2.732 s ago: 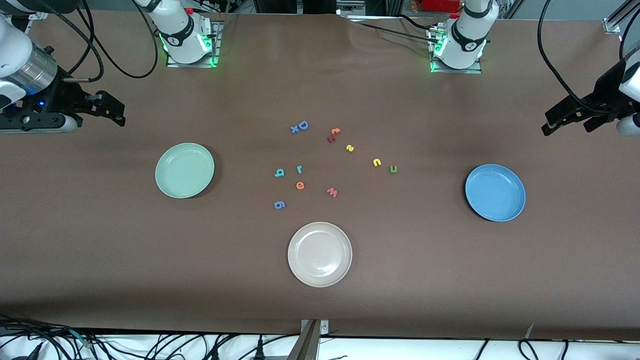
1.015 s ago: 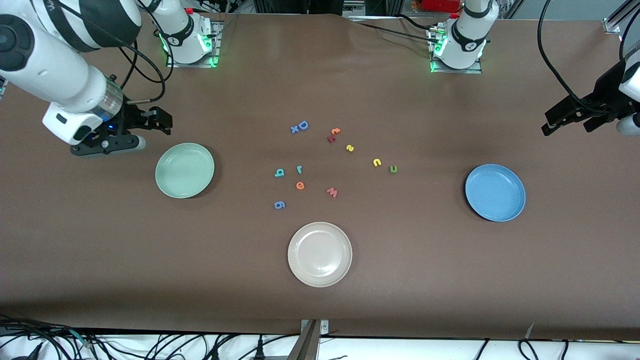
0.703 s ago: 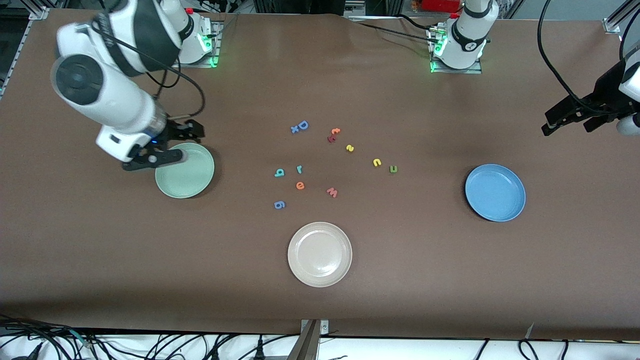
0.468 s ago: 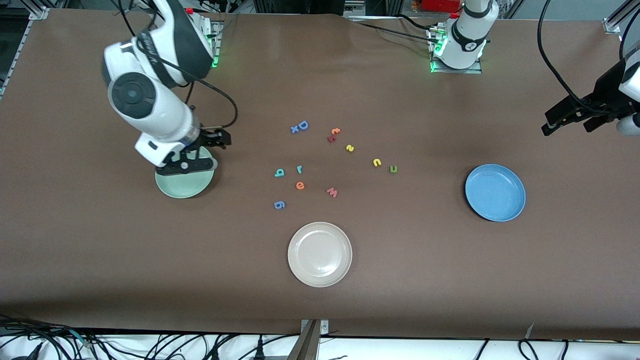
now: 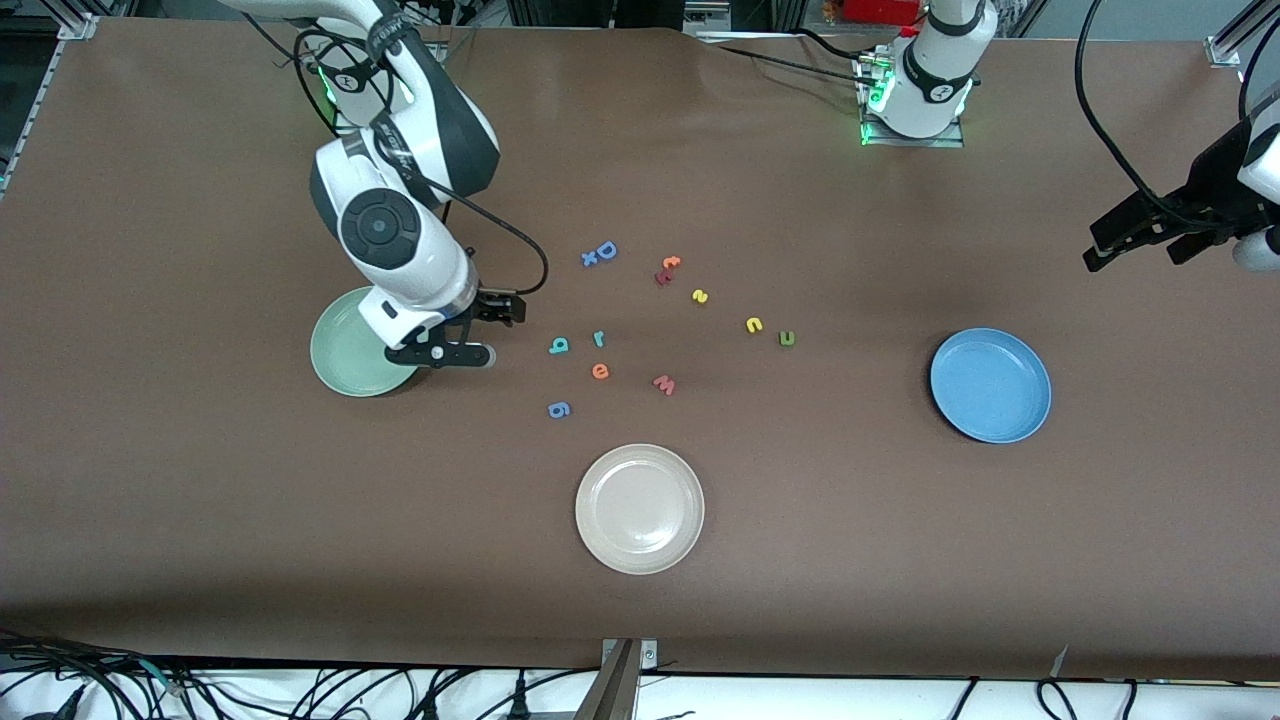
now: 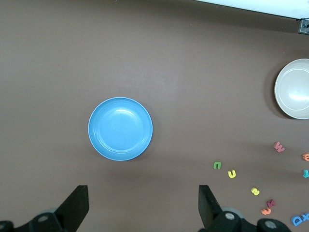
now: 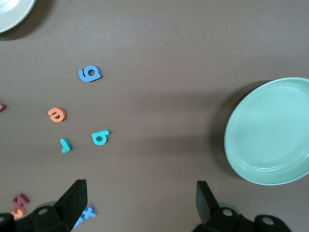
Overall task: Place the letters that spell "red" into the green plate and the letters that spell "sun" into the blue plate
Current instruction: 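Reach the right gripper past the green plate to a teal letter, then grasp the teal letter with the right gripper while the left gripper reaches letters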
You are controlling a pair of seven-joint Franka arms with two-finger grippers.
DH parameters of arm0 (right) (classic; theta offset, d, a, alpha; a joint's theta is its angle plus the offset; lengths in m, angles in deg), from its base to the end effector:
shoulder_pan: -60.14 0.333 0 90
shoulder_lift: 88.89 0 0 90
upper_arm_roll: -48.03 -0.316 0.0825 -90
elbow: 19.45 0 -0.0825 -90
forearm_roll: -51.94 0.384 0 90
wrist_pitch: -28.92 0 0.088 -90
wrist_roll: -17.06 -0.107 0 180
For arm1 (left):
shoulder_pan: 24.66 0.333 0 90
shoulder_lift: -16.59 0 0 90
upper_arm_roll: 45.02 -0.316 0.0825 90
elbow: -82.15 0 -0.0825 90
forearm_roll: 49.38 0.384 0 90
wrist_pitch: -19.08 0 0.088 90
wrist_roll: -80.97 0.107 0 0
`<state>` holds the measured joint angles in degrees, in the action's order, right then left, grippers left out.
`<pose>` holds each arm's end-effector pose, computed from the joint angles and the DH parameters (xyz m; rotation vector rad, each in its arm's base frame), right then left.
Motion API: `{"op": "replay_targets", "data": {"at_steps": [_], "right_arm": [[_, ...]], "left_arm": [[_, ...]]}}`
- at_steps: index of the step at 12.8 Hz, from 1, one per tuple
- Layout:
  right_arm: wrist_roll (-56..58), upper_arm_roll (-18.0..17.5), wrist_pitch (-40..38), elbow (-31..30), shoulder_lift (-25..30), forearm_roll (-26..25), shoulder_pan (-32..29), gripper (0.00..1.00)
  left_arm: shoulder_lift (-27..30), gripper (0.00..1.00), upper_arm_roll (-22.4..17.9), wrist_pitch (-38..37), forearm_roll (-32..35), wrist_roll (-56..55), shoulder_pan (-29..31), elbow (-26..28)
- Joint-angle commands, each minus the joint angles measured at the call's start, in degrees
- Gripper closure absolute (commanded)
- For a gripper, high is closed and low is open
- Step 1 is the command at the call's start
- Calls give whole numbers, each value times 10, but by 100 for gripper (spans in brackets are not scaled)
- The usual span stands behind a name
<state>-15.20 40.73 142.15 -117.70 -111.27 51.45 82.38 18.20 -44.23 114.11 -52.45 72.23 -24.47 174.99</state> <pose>0.5627 0.3101 0.3535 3.1049 -0.0777 -0.2011 0.5541 -0.0112 0.6246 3.0737 0.2232 0.0952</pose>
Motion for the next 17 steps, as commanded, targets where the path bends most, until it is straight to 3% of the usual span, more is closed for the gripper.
{"op": "replay_targets", "data": {"at_steps": [1,7,17], "right_arm": [[-53,2,29,2,-24,-10,18,0],[-149,2,128,-19,-59,-11,48,0],[-194,4,161,-20,-111,-15,77,1]], "left_arm": [[-17,0,1,0,-8,-5,2,-10],[-54,0,15,4,-6,2,1,12],[-89,0,17,8,-14,0,-14,59]]}}
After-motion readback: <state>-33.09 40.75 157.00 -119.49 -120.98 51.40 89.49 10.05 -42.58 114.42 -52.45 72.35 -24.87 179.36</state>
